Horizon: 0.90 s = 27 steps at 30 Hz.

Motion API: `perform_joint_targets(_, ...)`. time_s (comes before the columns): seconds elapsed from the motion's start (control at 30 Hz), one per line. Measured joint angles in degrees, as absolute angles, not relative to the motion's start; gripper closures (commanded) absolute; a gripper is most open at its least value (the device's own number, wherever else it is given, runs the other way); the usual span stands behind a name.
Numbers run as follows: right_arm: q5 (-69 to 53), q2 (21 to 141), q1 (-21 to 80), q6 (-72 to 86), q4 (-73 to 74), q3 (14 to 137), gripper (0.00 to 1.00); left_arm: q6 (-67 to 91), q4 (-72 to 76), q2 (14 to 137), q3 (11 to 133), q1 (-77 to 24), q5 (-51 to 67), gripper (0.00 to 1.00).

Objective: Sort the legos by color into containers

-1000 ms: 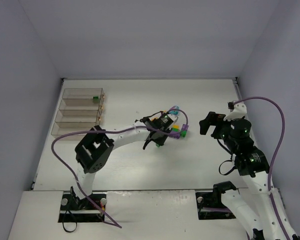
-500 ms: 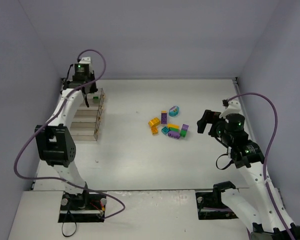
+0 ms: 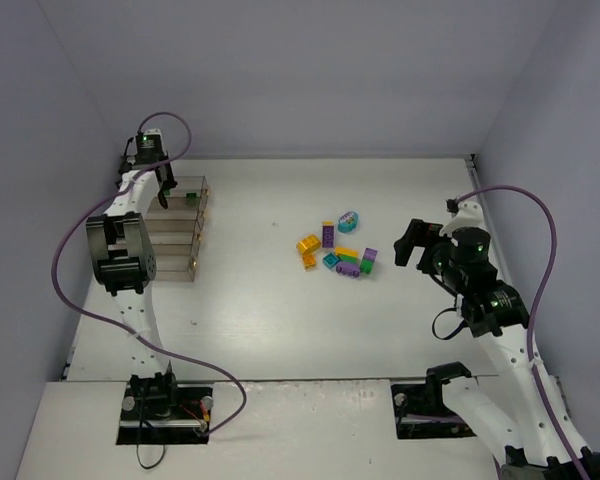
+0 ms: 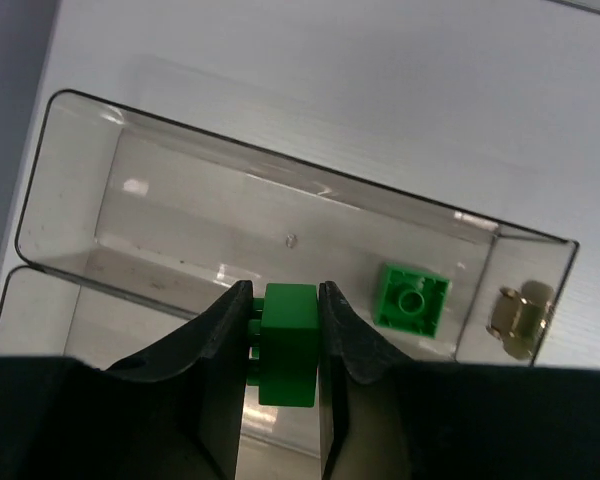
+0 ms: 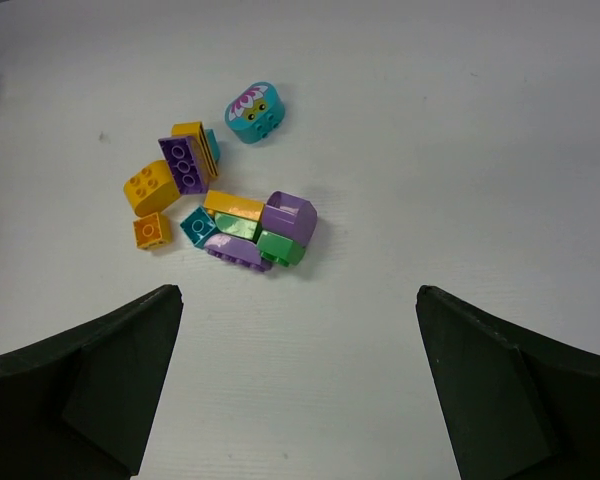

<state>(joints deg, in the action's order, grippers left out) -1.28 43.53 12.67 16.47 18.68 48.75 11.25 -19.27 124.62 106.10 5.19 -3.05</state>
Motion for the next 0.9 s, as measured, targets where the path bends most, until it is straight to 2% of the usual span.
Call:
perform_joint_targets(0.3, -1.28, 43.40, 12.67, 16.95, 18.68, 48.75, 0.00, 11.07, -15.40, 126.15, 107.77, 6.28, -3.03, 0.84)
perform_joint_targets(0.43, -1.15, 43.42, 12.67, 17.12, 18.68, 48.75, 0.00, 11.05, -15.46, 127.00, 109.62, 6.28, -3.03, 0.68)
perform_joint_targets(0.53, -0.40, 43.42, 12.67, 17.15, 18.68, 48.75, 0.00, 10.94, -15.62, 127.28, 109.93, 6.28, -2.90, 0.60)
perform_joint_targets(0.77, -0.21, 43.40, 12.67, 17.15, 18.68, 48.75, 0.00, 11.33, -16.56, 127.28, 109.71, 6.28, -1.85, 0.59)
perform_joint_targets(0.9, -0.23, 43.40, 12.67, 17.10, 18.68, 48.75, 0.00, 13.41, -17.26, 124.09, 105.38, 5.91, 0.73, 0.58)
